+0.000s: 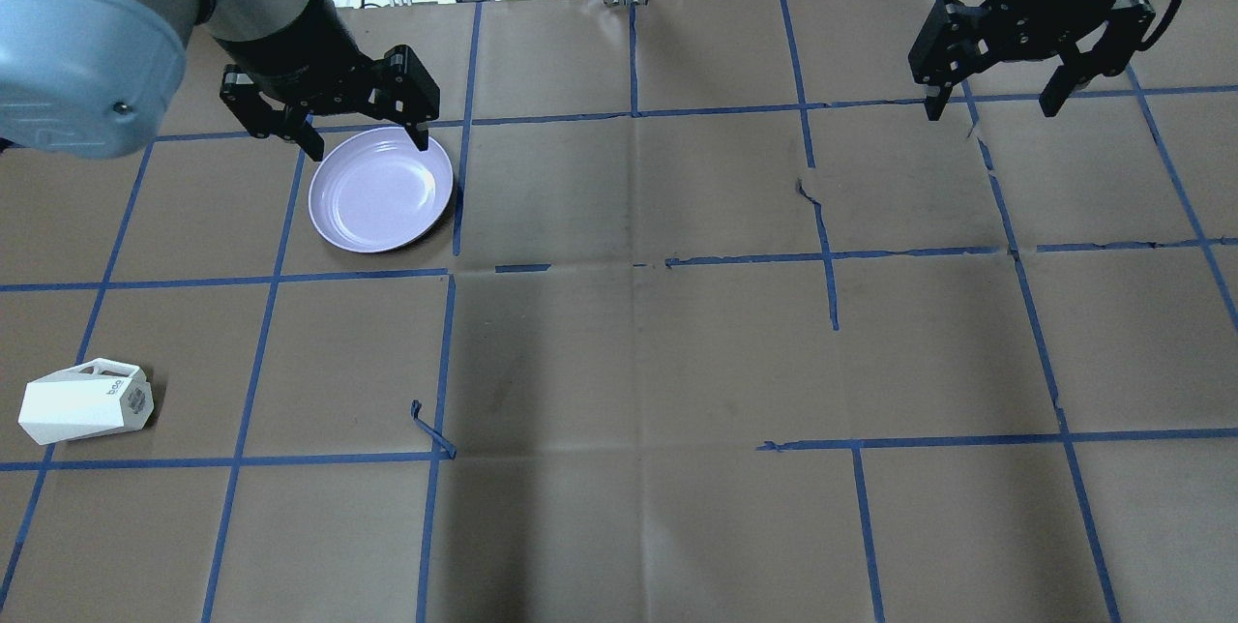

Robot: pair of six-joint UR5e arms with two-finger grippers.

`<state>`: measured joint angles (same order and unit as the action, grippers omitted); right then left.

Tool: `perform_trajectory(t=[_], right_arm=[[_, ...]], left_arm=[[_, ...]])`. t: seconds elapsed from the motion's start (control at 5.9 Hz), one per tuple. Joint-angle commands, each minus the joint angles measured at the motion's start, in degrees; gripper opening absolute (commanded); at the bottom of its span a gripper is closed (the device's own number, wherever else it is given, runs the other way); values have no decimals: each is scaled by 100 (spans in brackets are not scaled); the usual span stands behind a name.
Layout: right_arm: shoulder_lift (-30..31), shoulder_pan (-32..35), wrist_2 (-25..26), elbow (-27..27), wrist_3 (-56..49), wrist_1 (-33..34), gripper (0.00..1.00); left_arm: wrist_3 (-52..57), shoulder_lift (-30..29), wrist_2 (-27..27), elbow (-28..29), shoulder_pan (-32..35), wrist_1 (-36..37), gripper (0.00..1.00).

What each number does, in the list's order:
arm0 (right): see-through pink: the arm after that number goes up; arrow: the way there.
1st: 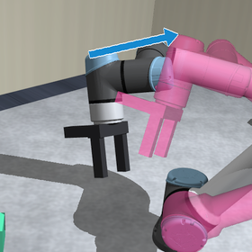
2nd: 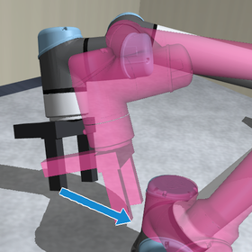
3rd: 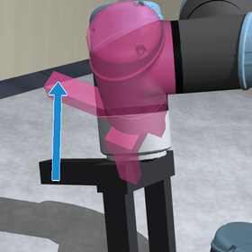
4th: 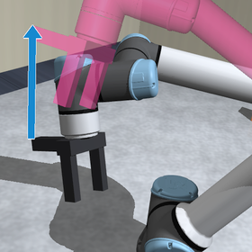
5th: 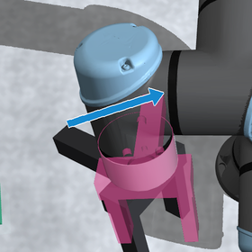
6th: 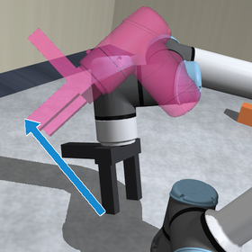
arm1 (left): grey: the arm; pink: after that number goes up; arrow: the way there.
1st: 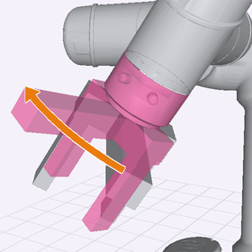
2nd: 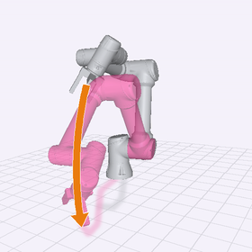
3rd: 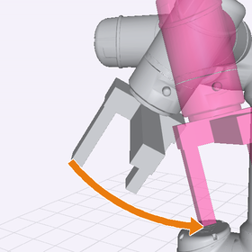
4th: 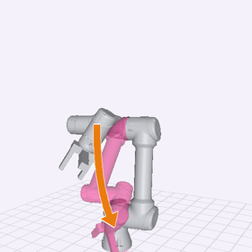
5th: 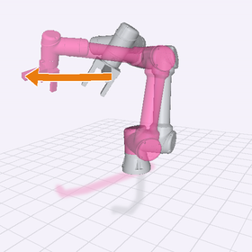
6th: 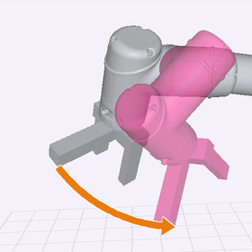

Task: Flip cup and place on plate
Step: 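Raise the left gripper away from the plate and swing it toward the cup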

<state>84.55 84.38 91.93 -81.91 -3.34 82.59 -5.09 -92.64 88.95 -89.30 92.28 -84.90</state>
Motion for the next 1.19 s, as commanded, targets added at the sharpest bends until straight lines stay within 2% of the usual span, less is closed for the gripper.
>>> perform_trajectory(t=[0.0,0.34,0.51,0.68,1.02], right_arm=[[0,0,0,0,0,2,100],[0,0,0,8,0,2,100],[0,0,0,0,0,2,100],[0,0,0,0,0,2,100],[0,0,0,0,0,-6,100]], left_arm=[[25,53,-1,0,-9,0,99],[514,228,52,-26,-340,-148,99],[970,360,43,-35,-934,-358,99],[1993,518,43,-44,-1732,-700,99],[4424,467,35,-53,-3751,-730,99]])
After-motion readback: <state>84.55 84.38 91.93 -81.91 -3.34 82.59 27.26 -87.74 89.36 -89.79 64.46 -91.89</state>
